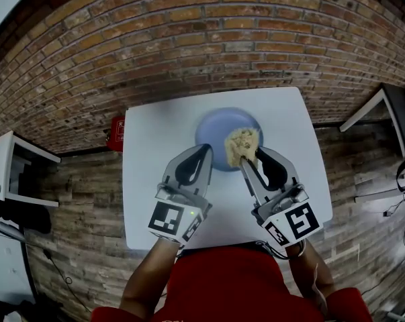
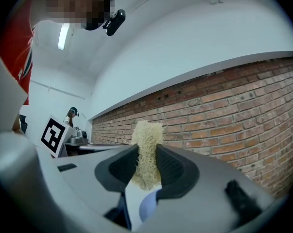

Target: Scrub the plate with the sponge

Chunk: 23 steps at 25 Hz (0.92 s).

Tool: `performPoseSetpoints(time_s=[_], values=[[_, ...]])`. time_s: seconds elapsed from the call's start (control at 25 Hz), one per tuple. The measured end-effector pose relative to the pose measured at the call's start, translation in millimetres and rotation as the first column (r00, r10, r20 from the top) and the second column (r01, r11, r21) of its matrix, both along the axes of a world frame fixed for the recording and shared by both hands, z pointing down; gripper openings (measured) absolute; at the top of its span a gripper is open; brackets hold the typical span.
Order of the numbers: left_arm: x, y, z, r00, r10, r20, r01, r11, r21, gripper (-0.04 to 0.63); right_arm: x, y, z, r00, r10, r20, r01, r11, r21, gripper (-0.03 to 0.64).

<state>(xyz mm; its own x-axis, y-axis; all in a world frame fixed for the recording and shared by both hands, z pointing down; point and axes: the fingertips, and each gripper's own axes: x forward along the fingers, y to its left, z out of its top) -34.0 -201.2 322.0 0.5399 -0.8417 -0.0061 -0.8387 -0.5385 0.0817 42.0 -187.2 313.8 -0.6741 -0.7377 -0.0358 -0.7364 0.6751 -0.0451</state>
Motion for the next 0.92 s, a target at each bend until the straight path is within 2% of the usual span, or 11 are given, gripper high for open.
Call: performPoseSetpoints(time_s=[0.92], values=[[8,-4,-2,1.0,0.011,-0.01,-0.011,1.0,0.0,0.014,10,-4,0,1.0,0.017,0.004,-0.017,1.0,0.001,0.118]])
